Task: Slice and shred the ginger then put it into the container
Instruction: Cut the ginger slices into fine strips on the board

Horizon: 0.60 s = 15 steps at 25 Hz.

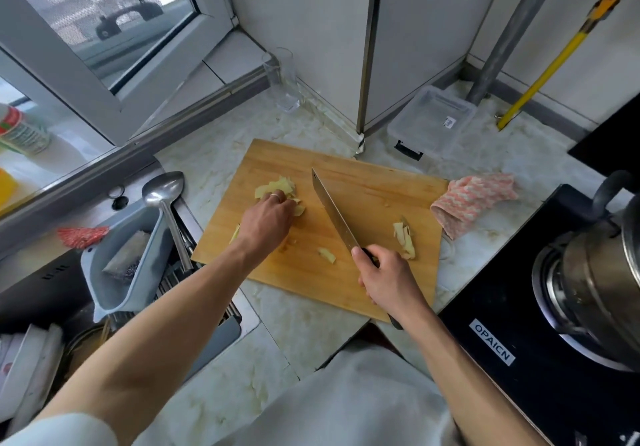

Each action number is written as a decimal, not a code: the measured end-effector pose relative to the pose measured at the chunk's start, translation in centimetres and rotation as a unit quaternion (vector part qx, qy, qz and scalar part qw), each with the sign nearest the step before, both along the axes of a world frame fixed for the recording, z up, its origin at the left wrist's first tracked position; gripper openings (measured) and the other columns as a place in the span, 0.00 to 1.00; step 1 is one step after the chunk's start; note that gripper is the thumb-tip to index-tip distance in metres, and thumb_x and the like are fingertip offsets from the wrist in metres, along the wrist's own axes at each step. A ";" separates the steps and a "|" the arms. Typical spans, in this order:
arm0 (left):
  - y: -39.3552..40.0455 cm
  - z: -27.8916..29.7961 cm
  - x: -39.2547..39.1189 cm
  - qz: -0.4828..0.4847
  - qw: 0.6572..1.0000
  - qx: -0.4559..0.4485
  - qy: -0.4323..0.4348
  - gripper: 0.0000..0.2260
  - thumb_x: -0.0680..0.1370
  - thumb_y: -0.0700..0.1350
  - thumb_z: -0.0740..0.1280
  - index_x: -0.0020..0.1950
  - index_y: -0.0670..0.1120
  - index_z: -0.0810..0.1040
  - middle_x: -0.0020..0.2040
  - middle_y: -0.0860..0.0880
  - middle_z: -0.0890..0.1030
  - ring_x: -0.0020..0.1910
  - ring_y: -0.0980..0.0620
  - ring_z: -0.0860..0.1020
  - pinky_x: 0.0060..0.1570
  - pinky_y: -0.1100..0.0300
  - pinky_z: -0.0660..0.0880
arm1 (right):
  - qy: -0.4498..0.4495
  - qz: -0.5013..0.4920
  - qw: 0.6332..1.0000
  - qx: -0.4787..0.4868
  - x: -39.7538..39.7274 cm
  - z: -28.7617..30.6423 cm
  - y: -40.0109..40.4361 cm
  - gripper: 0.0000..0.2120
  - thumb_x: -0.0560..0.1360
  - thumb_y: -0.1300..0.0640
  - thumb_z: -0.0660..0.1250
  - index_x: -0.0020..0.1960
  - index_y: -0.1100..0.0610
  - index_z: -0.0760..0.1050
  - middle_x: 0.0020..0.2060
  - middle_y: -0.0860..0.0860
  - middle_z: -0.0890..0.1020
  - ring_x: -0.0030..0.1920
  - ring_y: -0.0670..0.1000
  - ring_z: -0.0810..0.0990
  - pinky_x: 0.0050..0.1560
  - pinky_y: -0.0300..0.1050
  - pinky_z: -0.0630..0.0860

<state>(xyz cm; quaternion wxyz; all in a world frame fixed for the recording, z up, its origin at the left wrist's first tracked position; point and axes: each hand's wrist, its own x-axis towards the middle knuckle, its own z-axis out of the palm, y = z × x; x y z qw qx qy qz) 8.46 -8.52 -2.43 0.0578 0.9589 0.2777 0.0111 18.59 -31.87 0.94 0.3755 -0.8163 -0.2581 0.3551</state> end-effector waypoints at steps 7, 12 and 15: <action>1.0 0.4 0.3 -0.076 0.997 0.000 0.020 0.13 0.82 0.51 0.63 0.62 0.49 0.81 0.57 0.45 0.78 0.54 0.45 0.77 0.48 0.51 0.78 | 0.012 0.005 1.000 -0.002 -0.2 -0.4 0.4 0.22 0.82 0.42 0.59 0.44 0.60 0.74 0.32 0.61 0.77 0.28 0.53 0.71 0.29 0.54 0.71; -0.7 1.0 0.8 0.065 0.982 -0.104 -0.144 0.11 0.83 0.45 0.61 0.54 0.42 0.81 0.47 0.48 0.81 0.40 0.49 0.78 0.36 0.59 0.72 | 0.018 -0.010 1.000 0.001 -0.2 -0.7 -0.1 0.23 0.81 0.42 0.59 0.48 0.63 0.75 0.34 0.62 0.77 0.29 0.53 0.71 0.31 0.49 0.69; -2.7 2.0 0.8 0.281 0.821 -0.405 -0.288 0.08 0.83 0.42 0.62 0.57 0.42 0.79 0.47 0.46 0.81 0.38 0.50 0.81 0.34 0.60 0.78 | 0.014 -0.014 1.000 0.010 -0.1 -1.0 -0.6 0.23 0.82 0.42 0.59 0.49 0.63 0.76 0.37 0.65 0.79 0.29 0.53 0.71 0.32 0.49 0.69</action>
